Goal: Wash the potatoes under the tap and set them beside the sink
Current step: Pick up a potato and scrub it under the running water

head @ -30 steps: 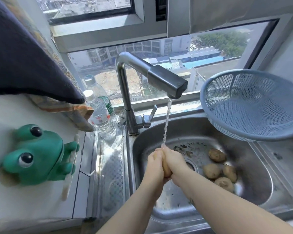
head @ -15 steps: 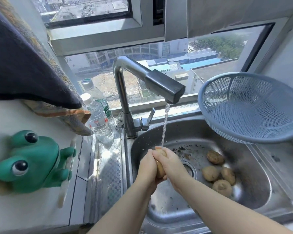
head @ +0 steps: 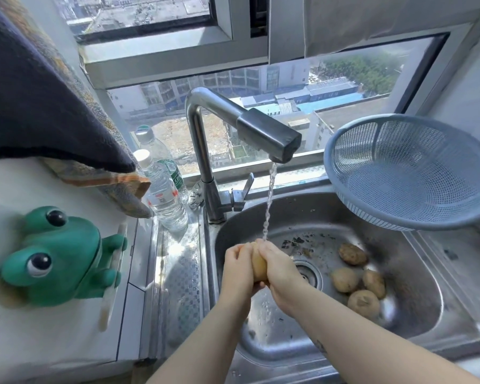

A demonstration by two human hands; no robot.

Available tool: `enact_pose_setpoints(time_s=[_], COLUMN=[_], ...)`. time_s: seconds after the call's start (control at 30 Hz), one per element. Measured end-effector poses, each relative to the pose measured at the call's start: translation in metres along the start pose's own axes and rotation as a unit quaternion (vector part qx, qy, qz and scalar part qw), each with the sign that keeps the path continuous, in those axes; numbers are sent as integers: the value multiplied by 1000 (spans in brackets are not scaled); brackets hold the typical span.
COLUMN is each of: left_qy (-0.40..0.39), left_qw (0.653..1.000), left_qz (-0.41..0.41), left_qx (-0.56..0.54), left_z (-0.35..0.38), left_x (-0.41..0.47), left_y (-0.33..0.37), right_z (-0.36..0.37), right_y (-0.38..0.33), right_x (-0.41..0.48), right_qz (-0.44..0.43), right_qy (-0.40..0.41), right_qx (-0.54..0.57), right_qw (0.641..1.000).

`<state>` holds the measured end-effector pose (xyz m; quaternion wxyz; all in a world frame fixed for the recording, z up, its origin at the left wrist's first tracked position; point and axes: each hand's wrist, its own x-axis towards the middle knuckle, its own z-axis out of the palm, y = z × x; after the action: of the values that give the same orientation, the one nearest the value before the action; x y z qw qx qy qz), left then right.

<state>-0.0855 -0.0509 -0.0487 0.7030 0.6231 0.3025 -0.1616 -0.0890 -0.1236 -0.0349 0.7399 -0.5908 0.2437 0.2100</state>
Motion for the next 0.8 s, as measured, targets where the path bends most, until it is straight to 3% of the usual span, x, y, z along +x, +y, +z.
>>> enact_pose_setpoints(time_s=[0.13, 0.23, 0.5, 0.67, 0.8], left_qy=[-38, -90, -131, -233, -158], left_qw=[995, 985, 988, 966, 987], left_qz=[-86, -141, -42, 52, -6], left_qx=[-32, -41, 73, 101, 15], left_z=[-6, -4, -5, -14, -11], left_x=[7, 2, 4, -7, -9], left_y=[13, 20, 18, 14, 14], right_z=[-16, -22, -3, 0, -3], right_y=[7, 1, -7, -17, -10], right_x=[-2, -3, 11, 5, 2], right_qz=[-53, -43, 15, 61, 6], right_qy=[-84, -90, 85, 55, 16], right_qx=[12, 23, 76, 156, 62], right_qw=[995, 995, 993, 984, 998])
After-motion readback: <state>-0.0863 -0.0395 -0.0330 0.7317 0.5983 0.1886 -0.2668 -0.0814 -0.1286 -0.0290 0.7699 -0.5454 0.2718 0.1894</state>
